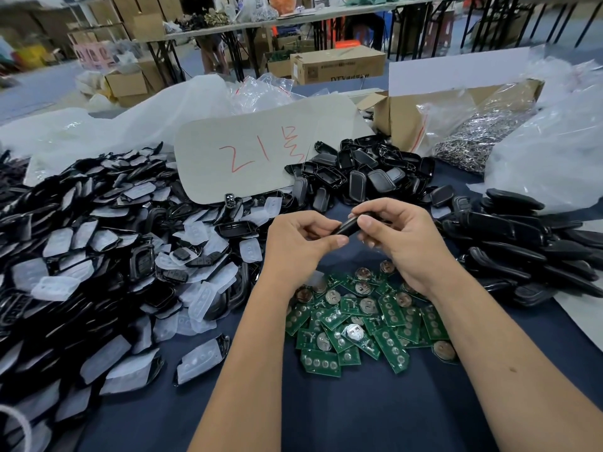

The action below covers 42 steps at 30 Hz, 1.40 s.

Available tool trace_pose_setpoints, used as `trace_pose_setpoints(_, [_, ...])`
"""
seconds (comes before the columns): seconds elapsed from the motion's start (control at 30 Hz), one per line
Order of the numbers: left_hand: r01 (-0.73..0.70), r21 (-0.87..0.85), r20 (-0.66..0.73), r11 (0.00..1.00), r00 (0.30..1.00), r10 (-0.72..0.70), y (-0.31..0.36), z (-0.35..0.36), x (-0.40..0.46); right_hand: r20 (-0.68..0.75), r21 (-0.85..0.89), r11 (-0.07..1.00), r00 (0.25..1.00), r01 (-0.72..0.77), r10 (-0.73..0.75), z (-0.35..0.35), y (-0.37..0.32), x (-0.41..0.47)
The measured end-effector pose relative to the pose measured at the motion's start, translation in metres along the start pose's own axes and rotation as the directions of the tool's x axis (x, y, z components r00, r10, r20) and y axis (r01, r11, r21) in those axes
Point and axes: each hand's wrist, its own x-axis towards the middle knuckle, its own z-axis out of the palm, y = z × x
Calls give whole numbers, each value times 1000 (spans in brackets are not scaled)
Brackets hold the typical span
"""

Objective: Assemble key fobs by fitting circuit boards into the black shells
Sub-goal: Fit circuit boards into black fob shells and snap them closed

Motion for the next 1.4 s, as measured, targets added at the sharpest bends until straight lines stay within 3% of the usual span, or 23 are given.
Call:
trace_pose_setpoints(0.13, [-11,27,10,1000,1000,10,-1,-2,0,47,-15,1000,999,2,-1,-2,0,-1])
trace_pose_setpoints(0.33, [-52,114,14,992,999,51,-3,-2,0,-12,-120,993,1000,17,-19,0,2,-2])
trace_pose_setpoints(0.6, [-125,152,10,980,992,125,-2,2,-2,84,-277,950,988,147,-128,7,-1,-3])
trace_pose_setpoints(0.77, [-135,194,-2,972,990,138,-1,6,-2,54,-347,925,988,153,-144,9,3,-2])
trace_pose_setpoints(0.9, [-14,7,-64,1000,998,14,-1,11,-1,-72,-143,988,996,50,-61,6,3,-1])
trace_pose_setpoints(0.97, [66,-148,-68,987,995,-77,0,13,-1,-117,-163,986,991,40,-60,5,4,0])
trace_pose_setpoints(1.1, [198,-536,65,821,979,-194,3,14,-3,-146,-190,982,988,19,-48,7,6,-1])
trace_pose_setpoints(1.23, [254,-630,159,734,967,-198,5,13,-3,-96,-117,993,995,16,-28,9,2,-2])
trace_pose_setpoints(1.4, [285,-646,222,708,958,-183,6,13,-4,-73,-37,999,997,2,-5,9,-3,-3])
